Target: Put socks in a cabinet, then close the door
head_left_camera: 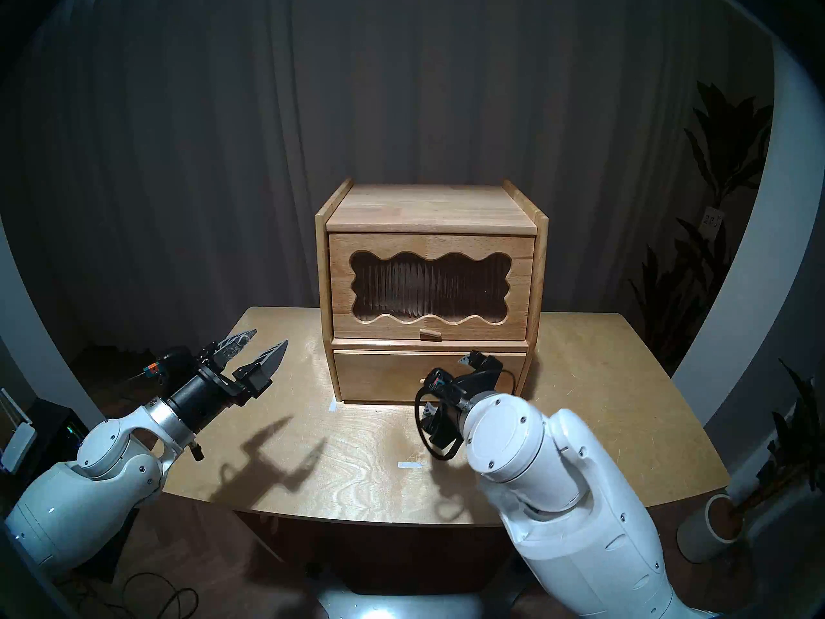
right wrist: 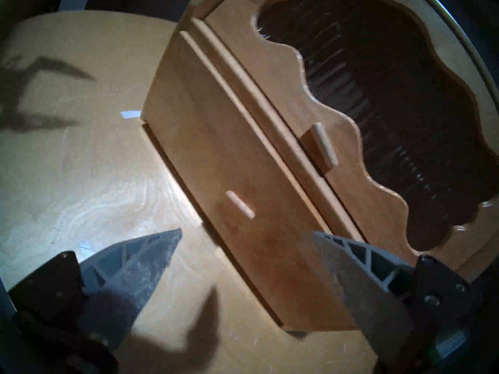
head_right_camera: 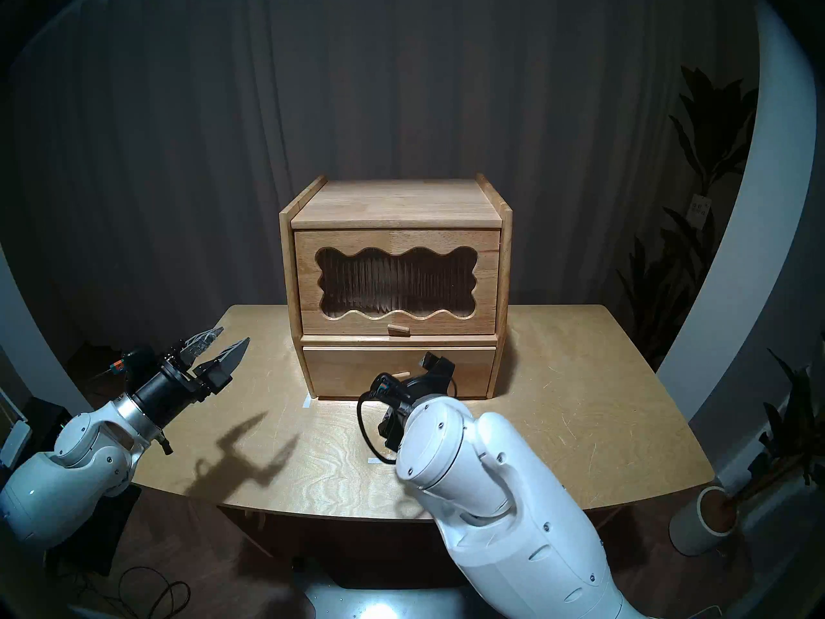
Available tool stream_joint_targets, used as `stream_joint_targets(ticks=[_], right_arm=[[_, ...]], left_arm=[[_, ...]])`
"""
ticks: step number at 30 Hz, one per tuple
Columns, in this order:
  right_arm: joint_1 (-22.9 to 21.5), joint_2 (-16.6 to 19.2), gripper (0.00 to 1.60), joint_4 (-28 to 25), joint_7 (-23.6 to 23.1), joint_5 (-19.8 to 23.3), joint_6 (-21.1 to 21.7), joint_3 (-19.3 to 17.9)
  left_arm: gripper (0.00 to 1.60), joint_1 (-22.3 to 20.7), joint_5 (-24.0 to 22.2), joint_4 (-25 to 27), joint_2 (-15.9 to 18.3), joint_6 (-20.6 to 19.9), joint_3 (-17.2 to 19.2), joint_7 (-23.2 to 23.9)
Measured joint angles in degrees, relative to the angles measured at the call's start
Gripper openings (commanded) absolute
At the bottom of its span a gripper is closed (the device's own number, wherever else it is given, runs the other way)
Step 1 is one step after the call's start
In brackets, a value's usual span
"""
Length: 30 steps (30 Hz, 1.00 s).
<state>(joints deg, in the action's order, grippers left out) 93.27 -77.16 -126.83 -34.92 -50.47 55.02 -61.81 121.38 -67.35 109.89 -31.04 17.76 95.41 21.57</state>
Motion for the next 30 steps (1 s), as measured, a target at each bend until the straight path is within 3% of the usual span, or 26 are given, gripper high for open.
stream_joint_targets(ticks=[16, 30], right_arm=[[-0.86, -2.31, 1.6, -6.6, 1.78, 7.93, 0.02, -16.34], [-1.72, -5.87, 1.6, -8.26, 1.16, 17.13, -0.03, -29.77]], left_arm=[[1.6, 0.0, 0.01, -0.18, 0.07, -0.02, -0.3, 0.06], [1.6, -0.02, 0.01, -0.28, 0.13, -0.02, -0.47, 0.11]])
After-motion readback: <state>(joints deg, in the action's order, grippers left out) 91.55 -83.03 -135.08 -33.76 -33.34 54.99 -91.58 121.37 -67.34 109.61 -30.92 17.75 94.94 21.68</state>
